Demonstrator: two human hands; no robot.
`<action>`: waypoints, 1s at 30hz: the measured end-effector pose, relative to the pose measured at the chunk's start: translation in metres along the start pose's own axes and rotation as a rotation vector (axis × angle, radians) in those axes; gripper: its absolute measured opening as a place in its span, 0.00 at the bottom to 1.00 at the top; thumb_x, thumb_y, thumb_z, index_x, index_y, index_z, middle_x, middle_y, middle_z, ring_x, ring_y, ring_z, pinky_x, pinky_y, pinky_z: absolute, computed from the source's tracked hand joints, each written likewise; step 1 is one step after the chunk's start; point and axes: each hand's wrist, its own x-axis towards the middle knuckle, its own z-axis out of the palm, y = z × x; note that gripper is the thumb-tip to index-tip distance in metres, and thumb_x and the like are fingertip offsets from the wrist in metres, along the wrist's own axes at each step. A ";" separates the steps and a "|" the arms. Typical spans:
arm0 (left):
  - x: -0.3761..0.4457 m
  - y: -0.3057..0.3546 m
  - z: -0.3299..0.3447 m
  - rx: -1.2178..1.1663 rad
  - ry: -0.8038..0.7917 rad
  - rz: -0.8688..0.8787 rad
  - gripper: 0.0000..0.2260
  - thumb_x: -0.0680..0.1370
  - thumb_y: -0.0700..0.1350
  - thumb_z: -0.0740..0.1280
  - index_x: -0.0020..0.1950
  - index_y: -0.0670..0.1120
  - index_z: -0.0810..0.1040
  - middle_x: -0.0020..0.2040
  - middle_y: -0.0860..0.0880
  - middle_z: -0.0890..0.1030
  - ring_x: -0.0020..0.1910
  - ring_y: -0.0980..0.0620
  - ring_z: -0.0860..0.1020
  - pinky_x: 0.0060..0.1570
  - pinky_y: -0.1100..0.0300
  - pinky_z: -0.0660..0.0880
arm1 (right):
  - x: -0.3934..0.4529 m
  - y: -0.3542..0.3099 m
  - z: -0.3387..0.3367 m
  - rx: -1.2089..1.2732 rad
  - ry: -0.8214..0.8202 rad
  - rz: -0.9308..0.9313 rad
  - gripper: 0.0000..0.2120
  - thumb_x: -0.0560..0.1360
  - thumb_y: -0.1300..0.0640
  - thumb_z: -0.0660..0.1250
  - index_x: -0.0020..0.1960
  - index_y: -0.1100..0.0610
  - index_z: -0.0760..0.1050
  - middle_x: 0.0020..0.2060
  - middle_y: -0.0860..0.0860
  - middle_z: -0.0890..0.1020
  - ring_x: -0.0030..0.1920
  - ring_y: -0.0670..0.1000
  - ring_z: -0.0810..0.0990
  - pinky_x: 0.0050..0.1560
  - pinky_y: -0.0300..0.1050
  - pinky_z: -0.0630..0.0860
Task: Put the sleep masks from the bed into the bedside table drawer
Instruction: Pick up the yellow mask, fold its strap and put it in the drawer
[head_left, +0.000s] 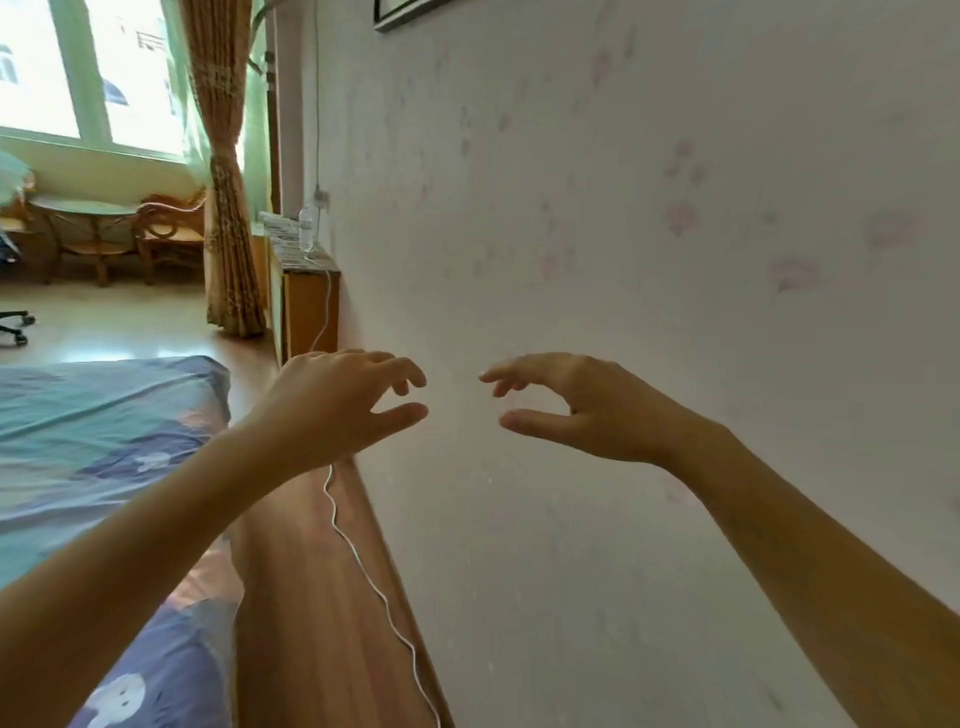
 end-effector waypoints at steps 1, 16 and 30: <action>0.002 -0.008 0.001 0.007 -0.008 -0.022 0.19 0.75 0.65 0.57 0.62 0.61 0.71 0.54 0.62 0.78 0.45 0.62 0.74 0.43 0.60 0.74 | 0.018 0.003 0.005 0.009 -0.007 -0.028 0.21 0.76 0.43 0.63 0.68 0.42 0.68 0.58 0.40 0.78 0.56 0.38 0.75 0.59 0.40 0.73; 0.053 -0.148 0.021 0.267 -0.051 -0.461 0.16 0.74 0.63 0.61 0.59 0.60 0.75 0.52 0.60 0.80 0.46 0.59 0.78 0.39 0.62 0.72 | 0.292 0.066 0.083 0.153 -0.086 -0.484 0.20 0.77 0.46 0.64 0.68 0.44 0.68 0.57 0.43 0.80 0.51 0.42 0.79 0.47 0.30 0.71; 0.102 -0.335 0.078 0.307 -0.114 -0.726 0.17 0.74 0.64 0.60 0.60 0.61 0.74 0.53 0.62 0.80 0.49 0.60 0.78 0.42 0.61 0.71 | 0.537 0.072 0.156 0.196 -0.196 -0.705 0.21 0.76 0.42 0.62 0.68 0.40 0.66 0.58 0.40 0.78 0.55 0.39 0.75 0.58 0.40 0.74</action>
